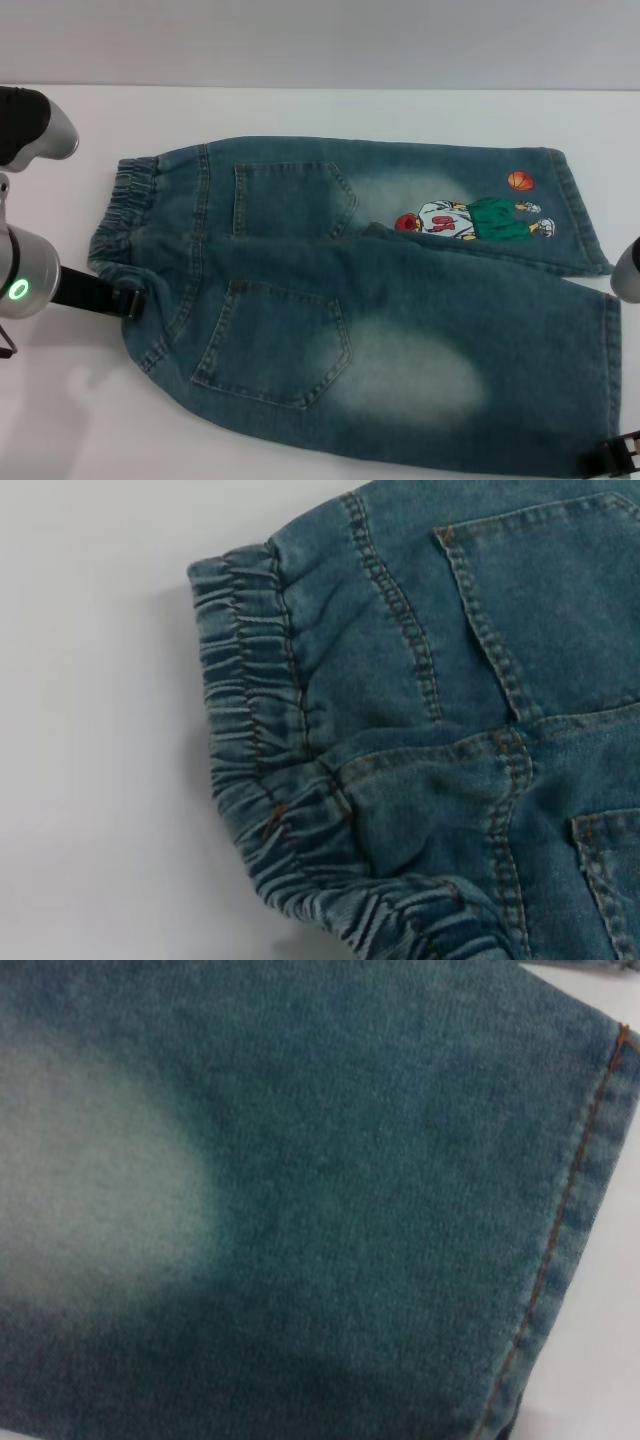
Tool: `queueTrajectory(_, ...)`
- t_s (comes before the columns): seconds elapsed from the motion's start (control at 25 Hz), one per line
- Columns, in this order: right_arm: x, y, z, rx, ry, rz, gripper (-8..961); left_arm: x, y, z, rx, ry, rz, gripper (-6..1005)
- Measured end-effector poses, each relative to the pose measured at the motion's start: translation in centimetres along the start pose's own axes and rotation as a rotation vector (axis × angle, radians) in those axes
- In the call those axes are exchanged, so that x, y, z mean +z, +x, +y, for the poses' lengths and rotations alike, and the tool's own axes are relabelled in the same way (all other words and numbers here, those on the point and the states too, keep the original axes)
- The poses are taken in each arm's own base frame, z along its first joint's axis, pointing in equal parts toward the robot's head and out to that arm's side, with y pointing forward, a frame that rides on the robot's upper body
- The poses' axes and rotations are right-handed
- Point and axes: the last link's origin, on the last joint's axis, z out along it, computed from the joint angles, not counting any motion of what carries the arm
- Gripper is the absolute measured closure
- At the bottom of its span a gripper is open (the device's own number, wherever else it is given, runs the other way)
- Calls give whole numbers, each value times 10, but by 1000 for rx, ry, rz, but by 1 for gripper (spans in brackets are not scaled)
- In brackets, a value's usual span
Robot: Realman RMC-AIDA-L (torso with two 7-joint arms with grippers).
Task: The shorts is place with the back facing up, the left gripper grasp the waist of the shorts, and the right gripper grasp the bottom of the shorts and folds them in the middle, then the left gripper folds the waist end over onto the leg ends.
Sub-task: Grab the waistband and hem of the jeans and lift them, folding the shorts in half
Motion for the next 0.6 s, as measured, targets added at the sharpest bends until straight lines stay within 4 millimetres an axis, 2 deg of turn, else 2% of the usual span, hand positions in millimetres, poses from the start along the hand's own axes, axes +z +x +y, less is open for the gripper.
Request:
queueTrajectory(0.48, 0, -5, 1, -12, -1, -8, 271, 0, -1, 0, -1, 1, -3, 788)
queueTrajectory(0.6, 2, -5, 2, -14, -9, 5, 338, 0, -1, -1, -2, 2, -4, 788)
